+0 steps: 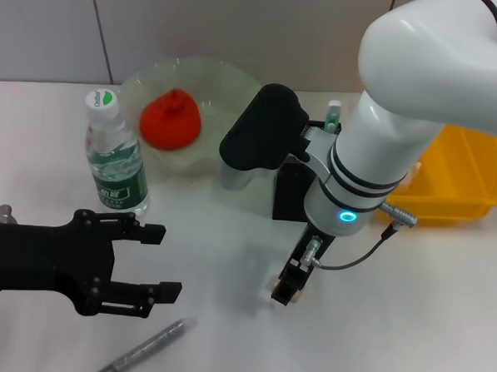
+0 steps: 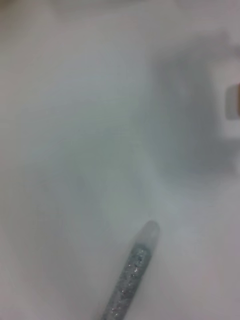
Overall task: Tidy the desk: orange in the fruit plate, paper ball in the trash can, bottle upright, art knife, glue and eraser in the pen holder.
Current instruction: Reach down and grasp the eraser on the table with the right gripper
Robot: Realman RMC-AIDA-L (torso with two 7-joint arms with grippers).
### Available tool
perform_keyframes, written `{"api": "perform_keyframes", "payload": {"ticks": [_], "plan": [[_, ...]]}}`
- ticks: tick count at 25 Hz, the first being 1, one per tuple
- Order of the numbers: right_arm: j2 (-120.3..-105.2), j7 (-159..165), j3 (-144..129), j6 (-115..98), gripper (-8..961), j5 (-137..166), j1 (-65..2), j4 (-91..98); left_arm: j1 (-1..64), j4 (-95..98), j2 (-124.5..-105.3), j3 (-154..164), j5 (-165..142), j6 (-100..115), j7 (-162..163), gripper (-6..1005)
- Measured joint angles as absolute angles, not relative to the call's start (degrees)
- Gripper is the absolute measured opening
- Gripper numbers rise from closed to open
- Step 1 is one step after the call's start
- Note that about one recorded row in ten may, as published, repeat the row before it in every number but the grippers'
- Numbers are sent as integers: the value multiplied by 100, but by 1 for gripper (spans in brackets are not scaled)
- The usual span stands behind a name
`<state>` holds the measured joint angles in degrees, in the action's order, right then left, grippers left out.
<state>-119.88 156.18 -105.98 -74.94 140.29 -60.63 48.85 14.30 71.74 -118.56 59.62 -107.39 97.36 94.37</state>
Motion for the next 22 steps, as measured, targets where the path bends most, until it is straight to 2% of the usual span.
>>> {"api": "perform_keyframes", "payload": {"ticks": [5,10,22], "plan": [[-11988,15620,-10623,-7462,711,14007,-6065,4856,1450,7172,-11856,5968,-10739,9693,9483,812],[-11988,15620,-10627,-7403,545,13877,-6067,4709,1465,7171,-11856,5992,-10739,9686,9498,812],[-11988,15590,-10907,-7313,546,13714,-6054,4635,1520,7114,-11856,6003,-10740,9674,9499,813]]}}
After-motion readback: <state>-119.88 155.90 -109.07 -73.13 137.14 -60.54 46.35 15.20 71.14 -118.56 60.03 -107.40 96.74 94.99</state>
